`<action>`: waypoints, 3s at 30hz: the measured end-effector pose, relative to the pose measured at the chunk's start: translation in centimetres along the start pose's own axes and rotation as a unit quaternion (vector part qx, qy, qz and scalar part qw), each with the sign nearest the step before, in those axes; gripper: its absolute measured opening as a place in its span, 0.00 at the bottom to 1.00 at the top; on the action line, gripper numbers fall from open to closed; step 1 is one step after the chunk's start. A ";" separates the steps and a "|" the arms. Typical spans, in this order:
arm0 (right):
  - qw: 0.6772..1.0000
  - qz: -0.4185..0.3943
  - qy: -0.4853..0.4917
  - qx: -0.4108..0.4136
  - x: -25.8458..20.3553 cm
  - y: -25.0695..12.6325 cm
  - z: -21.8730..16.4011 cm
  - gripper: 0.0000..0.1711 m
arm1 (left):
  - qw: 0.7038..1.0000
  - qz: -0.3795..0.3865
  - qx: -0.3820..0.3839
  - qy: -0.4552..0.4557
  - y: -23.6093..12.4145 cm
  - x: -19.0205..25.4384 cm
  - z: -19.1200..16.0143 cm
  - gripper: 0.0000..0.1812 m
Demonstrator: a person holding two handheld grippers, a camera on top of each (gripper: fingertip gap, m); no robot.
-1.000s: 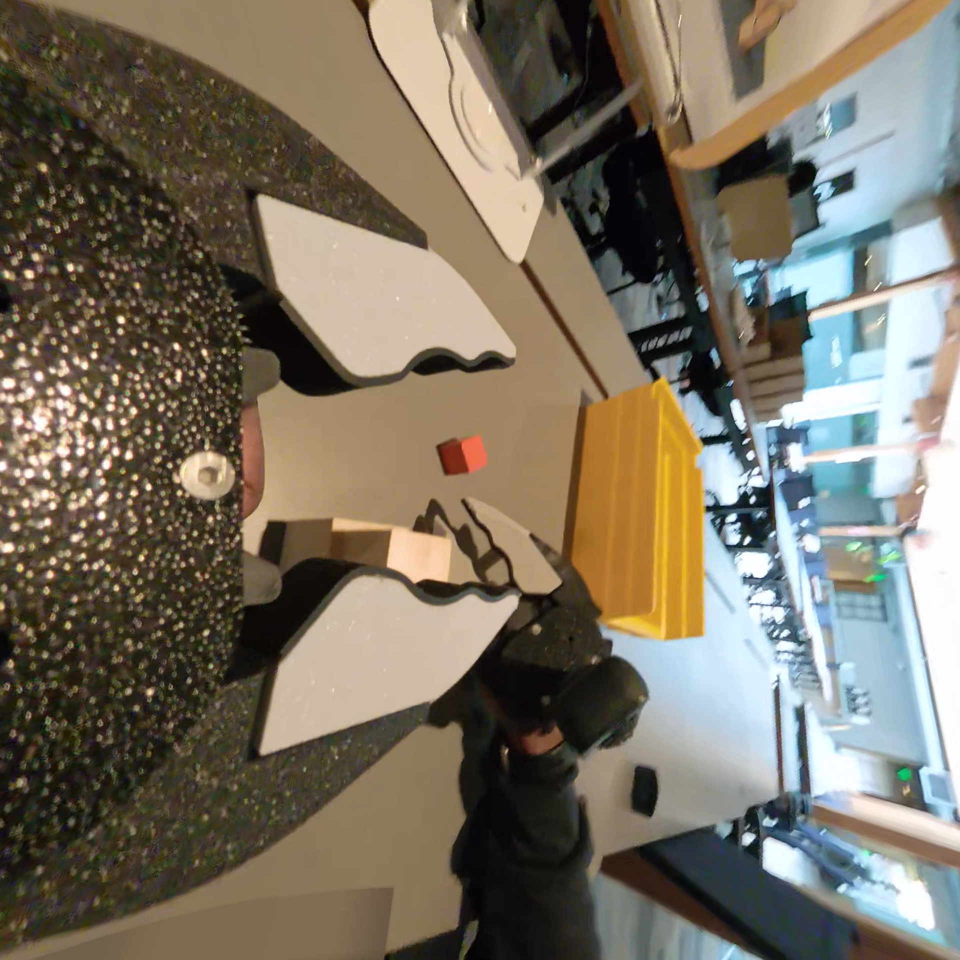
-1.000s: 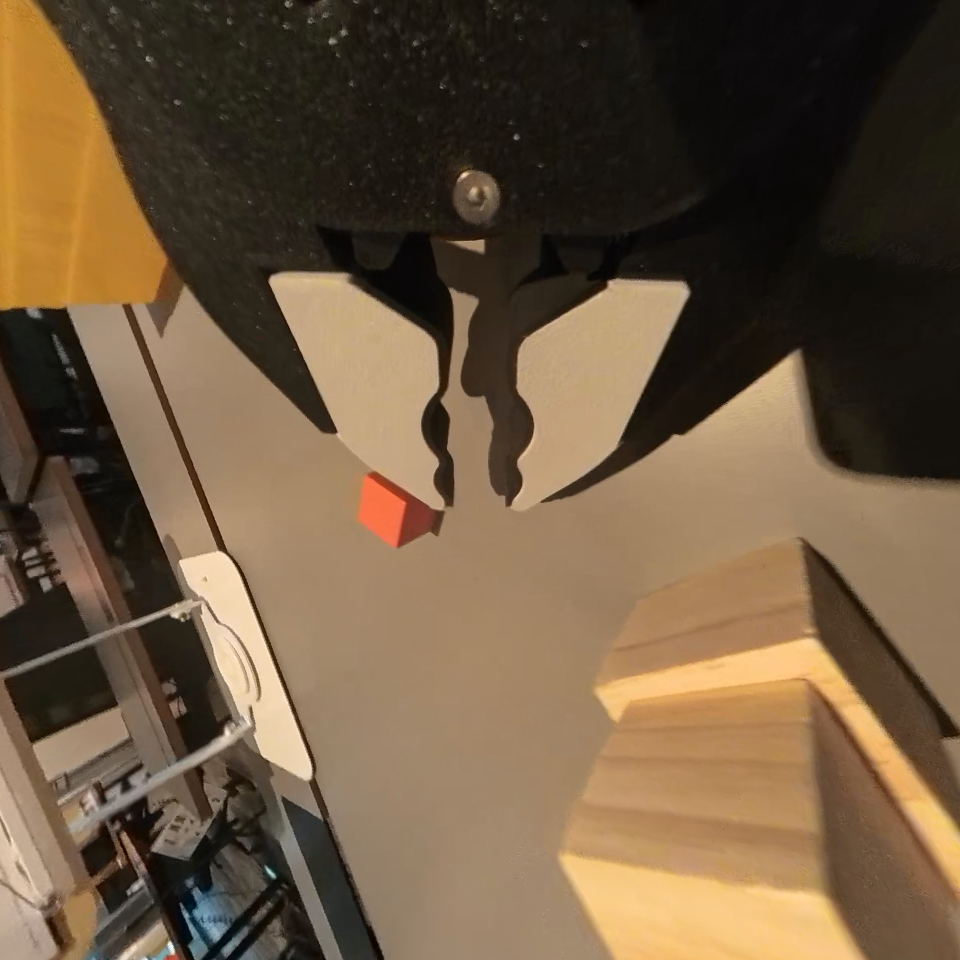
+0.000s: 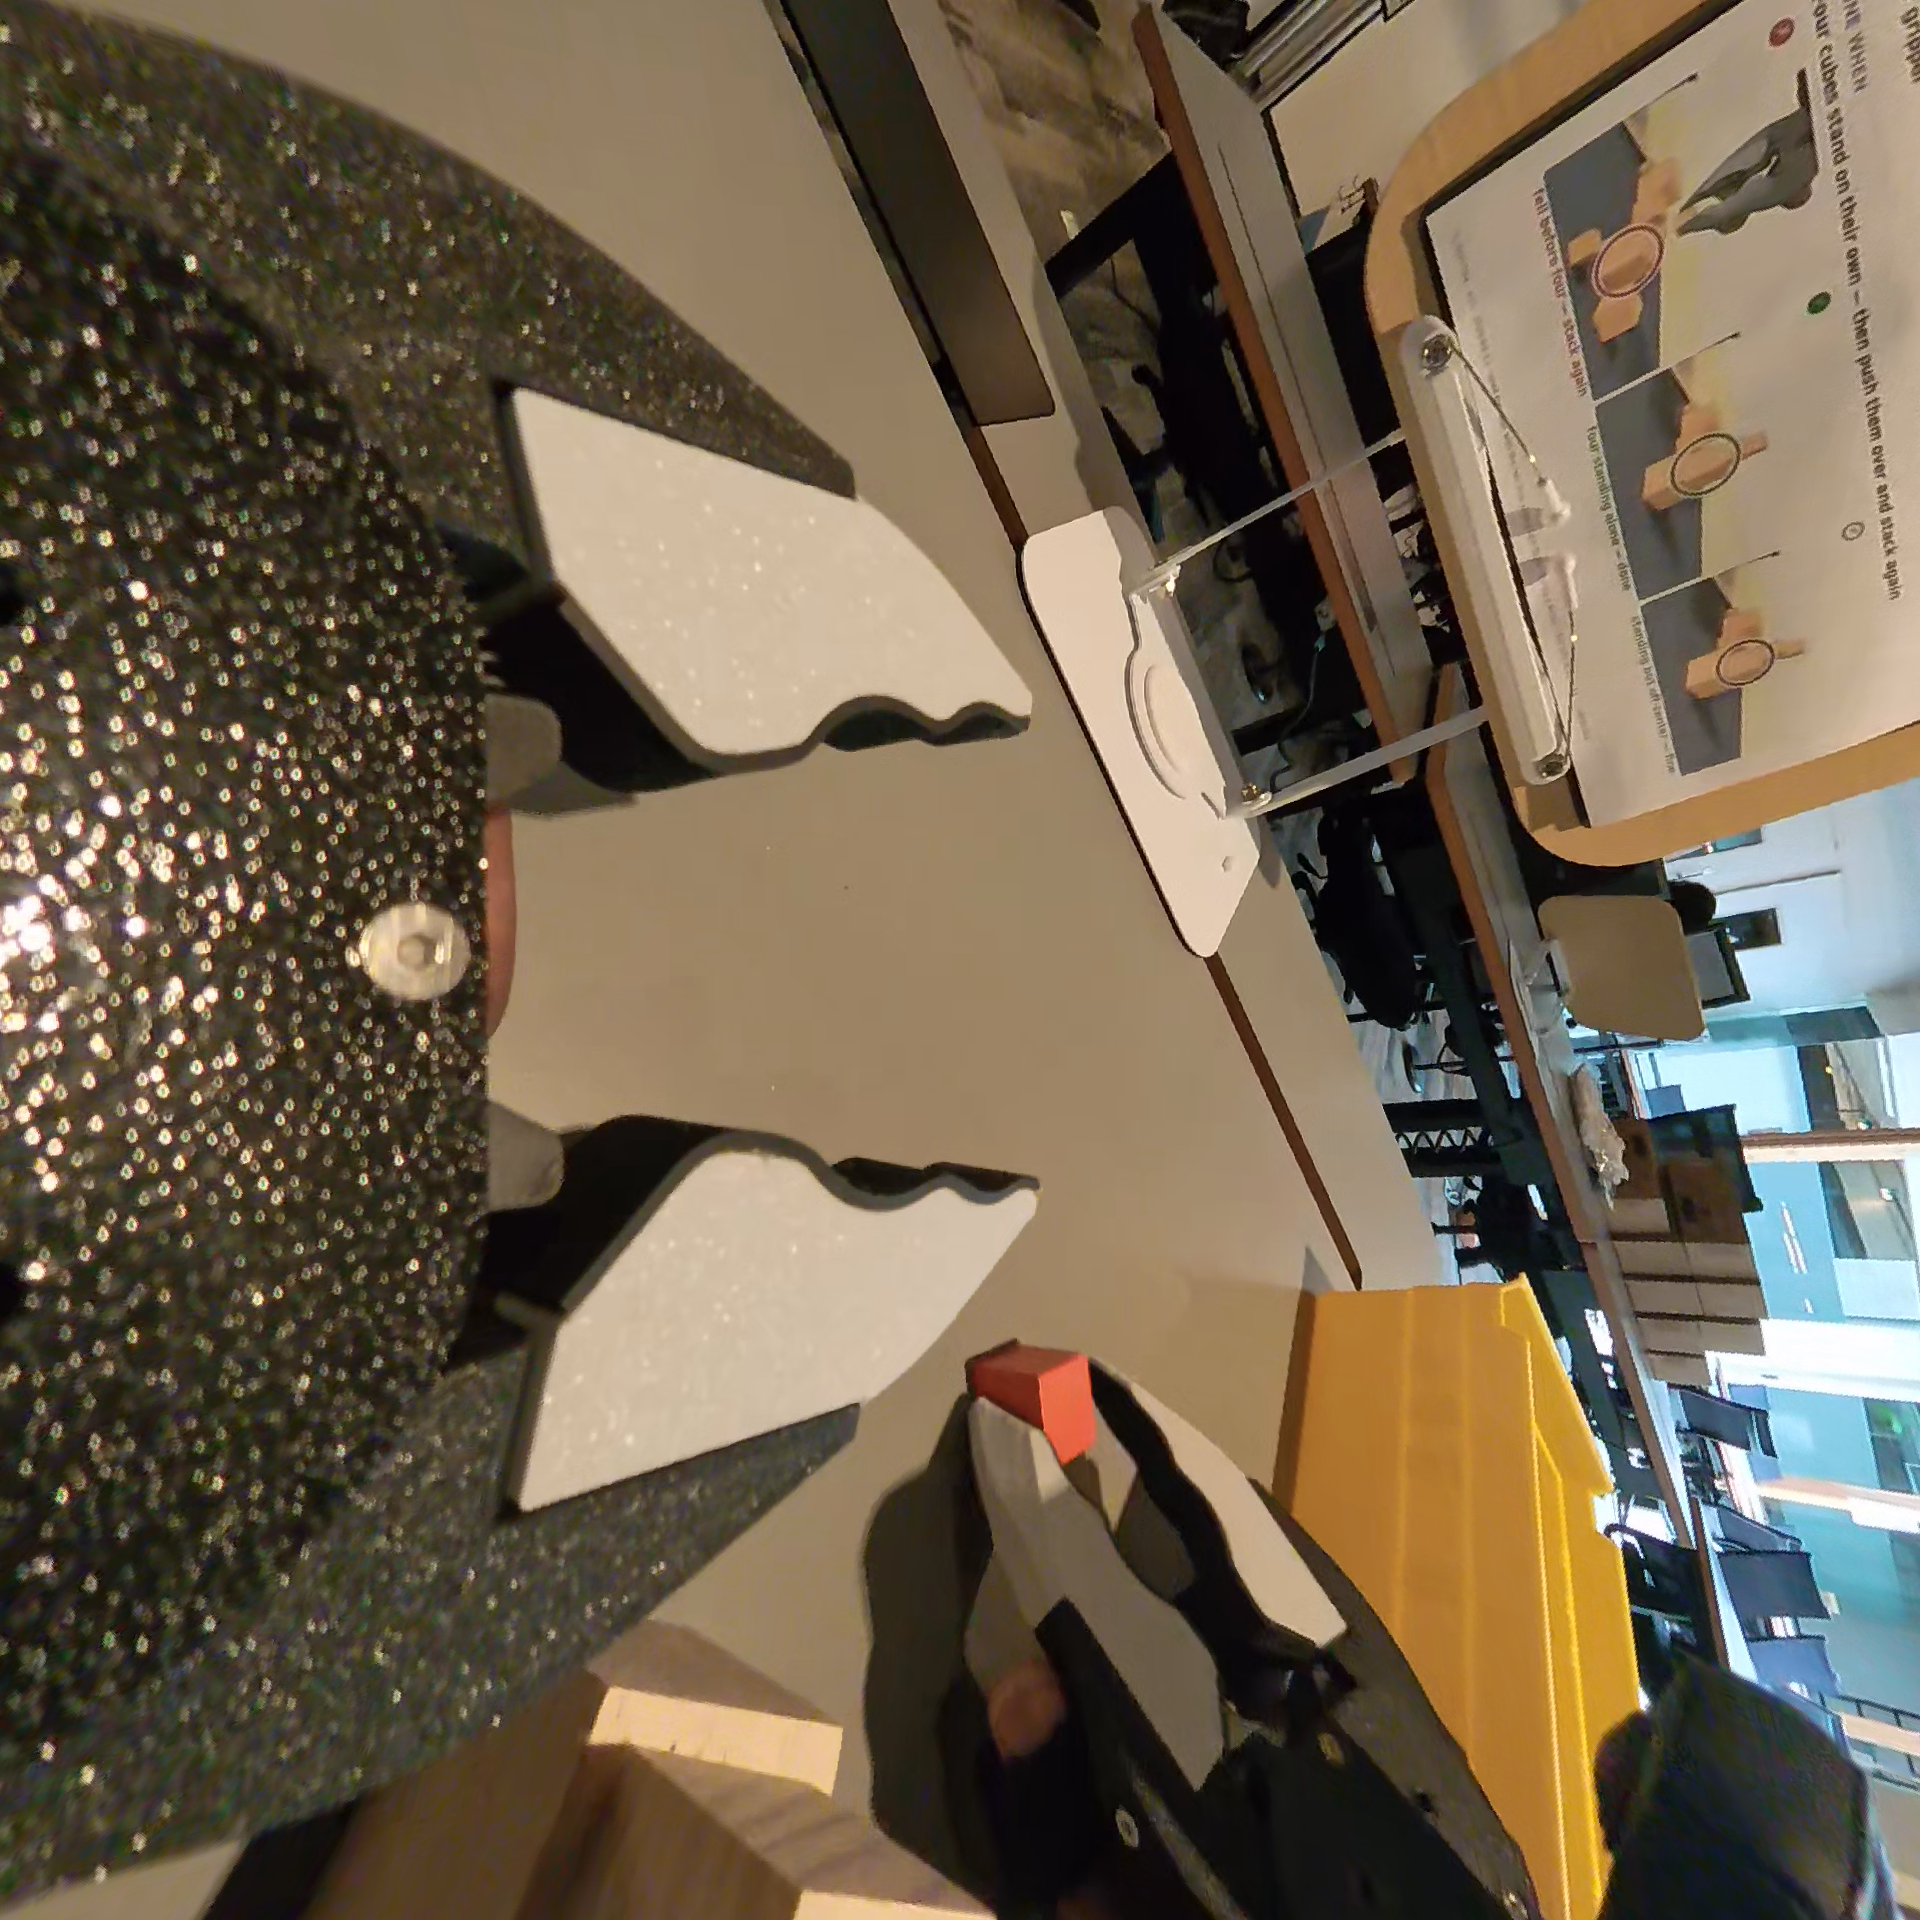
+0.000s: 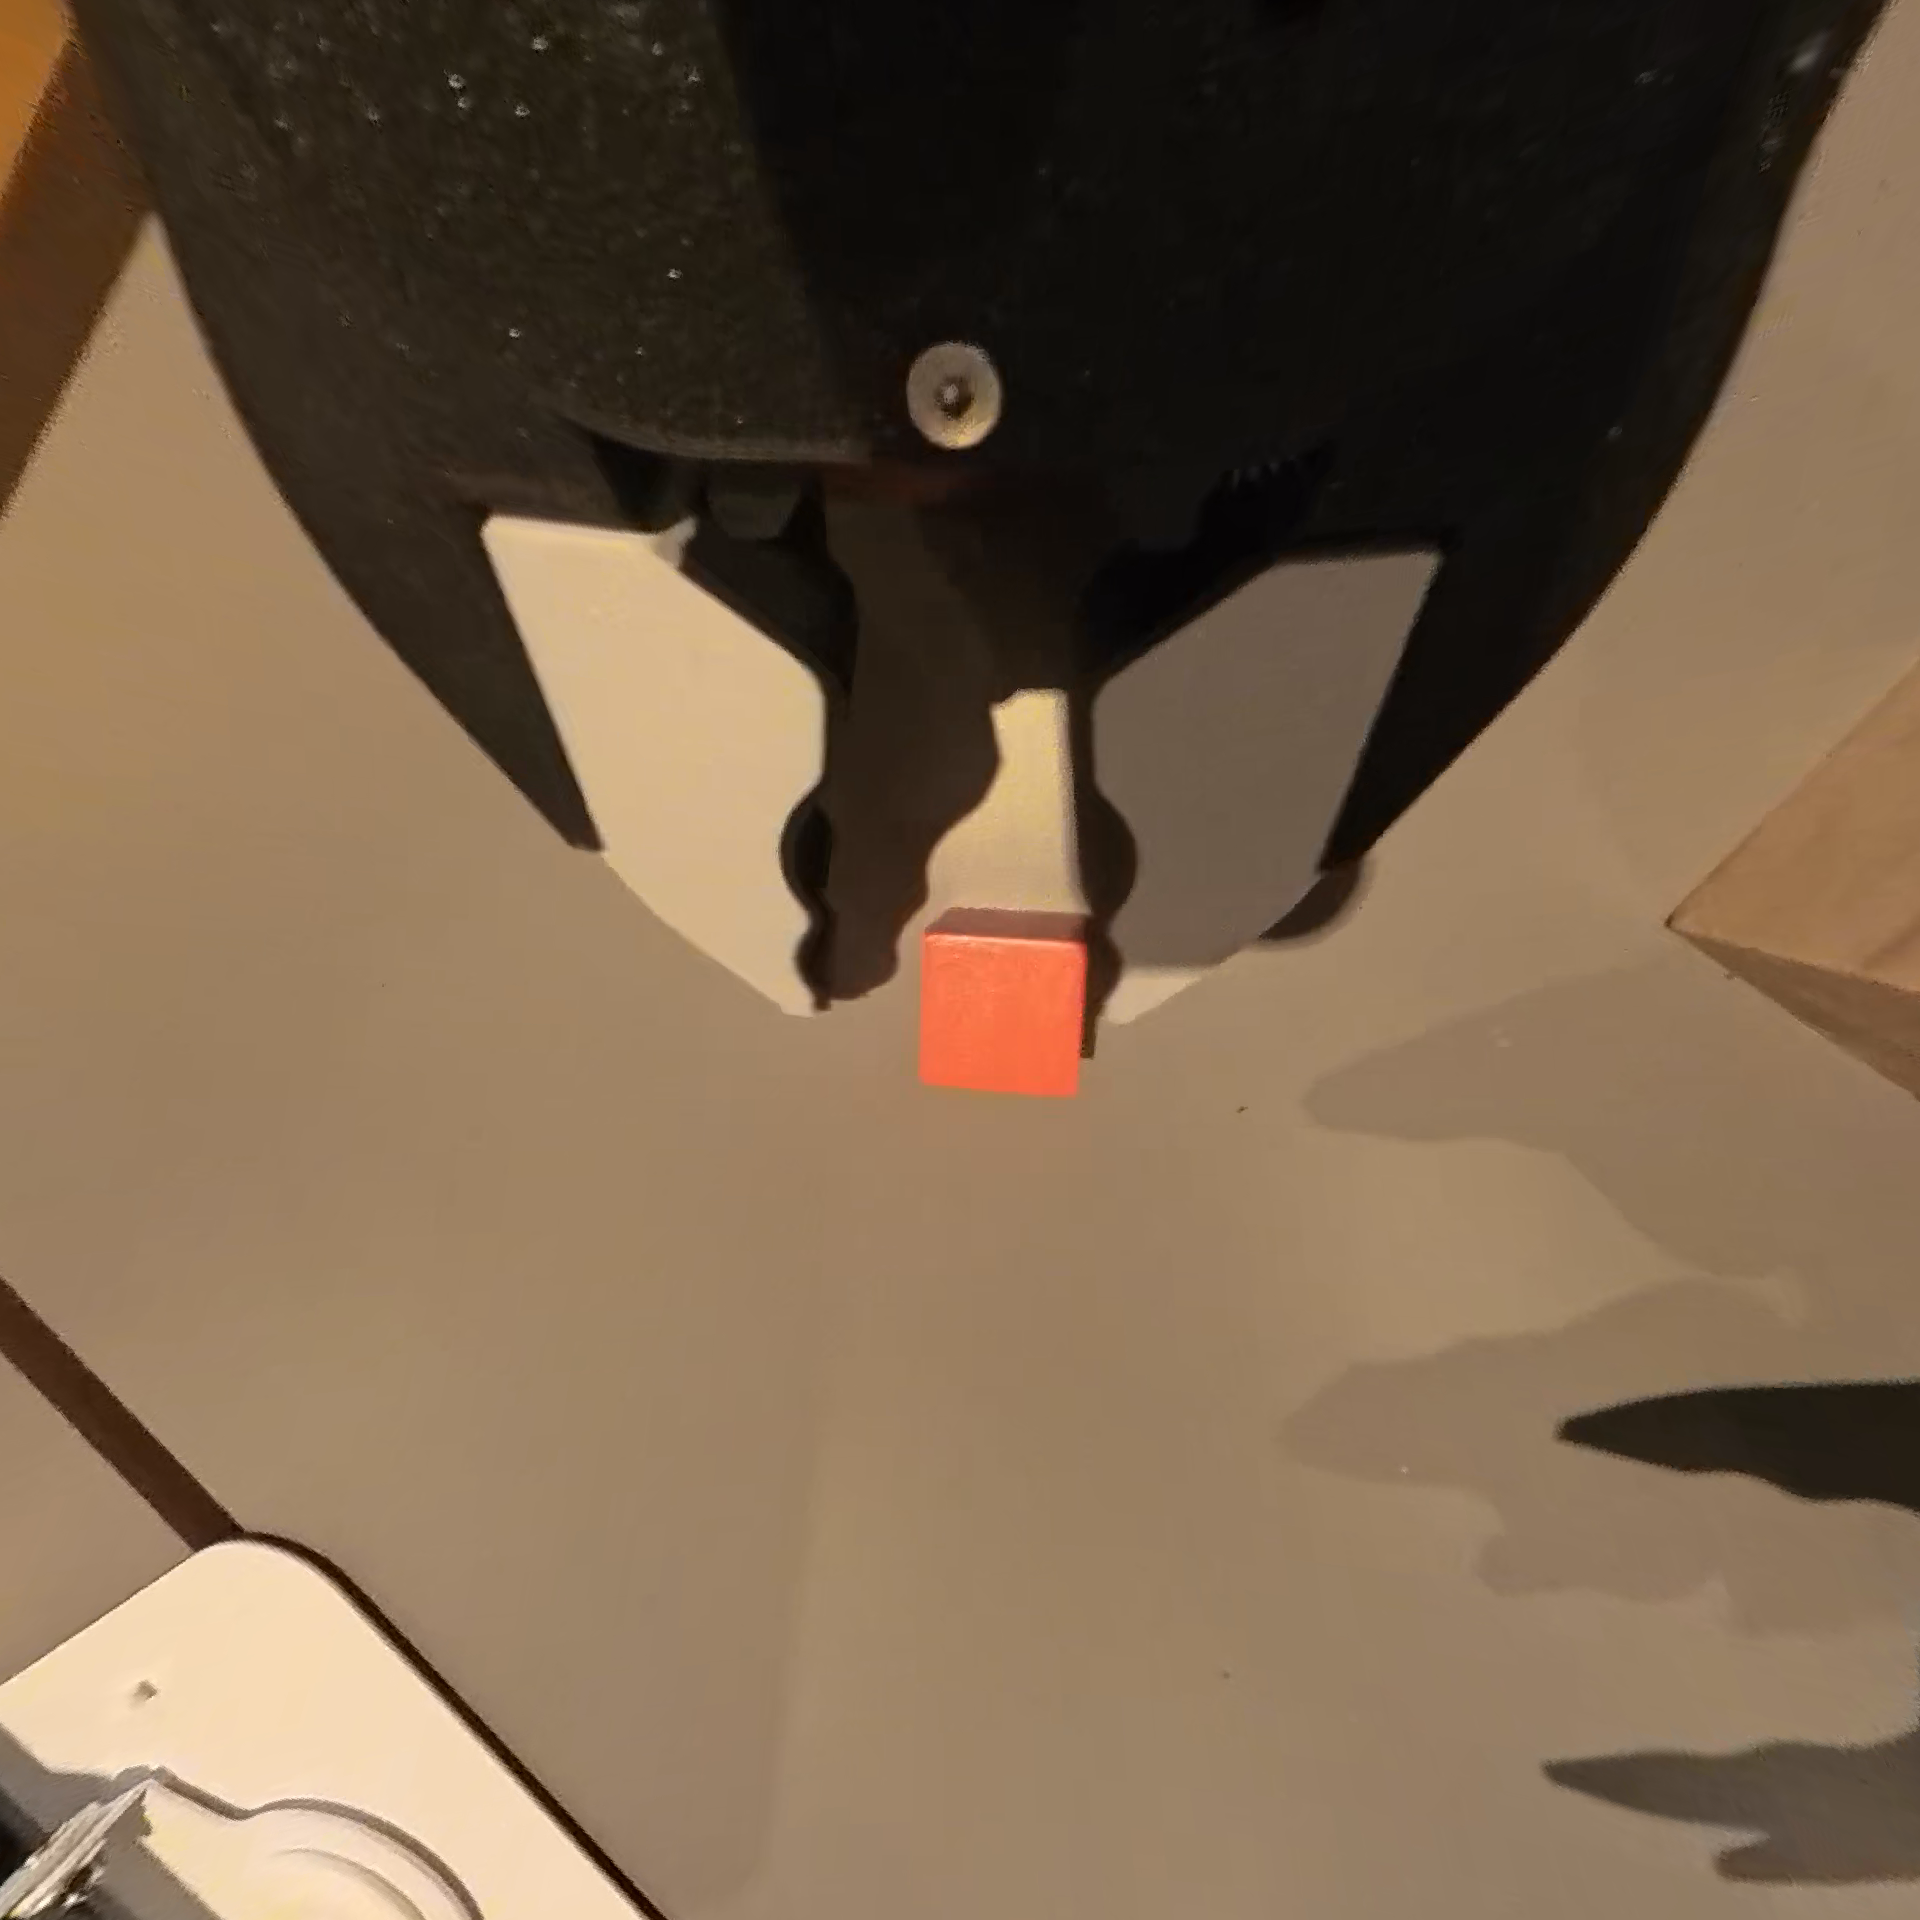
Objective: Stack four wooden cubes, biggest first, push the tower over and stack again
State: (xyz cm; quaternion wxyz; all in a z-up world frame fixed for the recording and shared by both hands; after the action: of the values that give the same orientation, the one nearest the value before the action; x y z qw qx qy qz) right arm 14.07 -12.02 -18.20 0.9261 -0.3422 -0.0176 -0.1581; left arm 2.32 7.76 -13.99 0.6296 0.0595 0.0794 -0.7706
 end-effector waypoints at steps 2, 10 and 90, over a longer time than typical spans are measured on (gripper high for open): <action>1.000 0.005 -0.001 0.001 0.0 0.0 0.0 0.18 | 1.000 0.000 0.000 0.003 0.0 0.1 0.0 0.43; 0.998 0.064 -0.026 0.011 -2.0 -2.5 -1.6 0.17 | 1.000 0.003 -0.009 0.019 -0.3 0.2 -0.1 0.41; 0.887 0.368 -0.243 0.134 -16.8 -10.1 -3.4 0.30 | 0.996 -0.010 -0.037 0.082 0.0 1.2 -0.6 0.37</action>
State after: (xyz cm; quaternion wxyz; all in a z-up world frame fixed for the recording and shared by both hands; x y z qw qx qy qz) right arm -5.23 -16.70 -16.87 0.9216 -0.2244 -0.1355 0.2864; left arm 2.09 6.69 -14.80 0.6149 0.0988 0.1597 -0.7659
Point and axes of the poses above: each gripper's, where its closed fingertips meet, y out along the fingers, z out of its top, x = y × z across the jaws, the point moved 8 cm from there along -y, back along the fingers, and after that the axes turned 4 degrees about x, right-handed, at the moved point
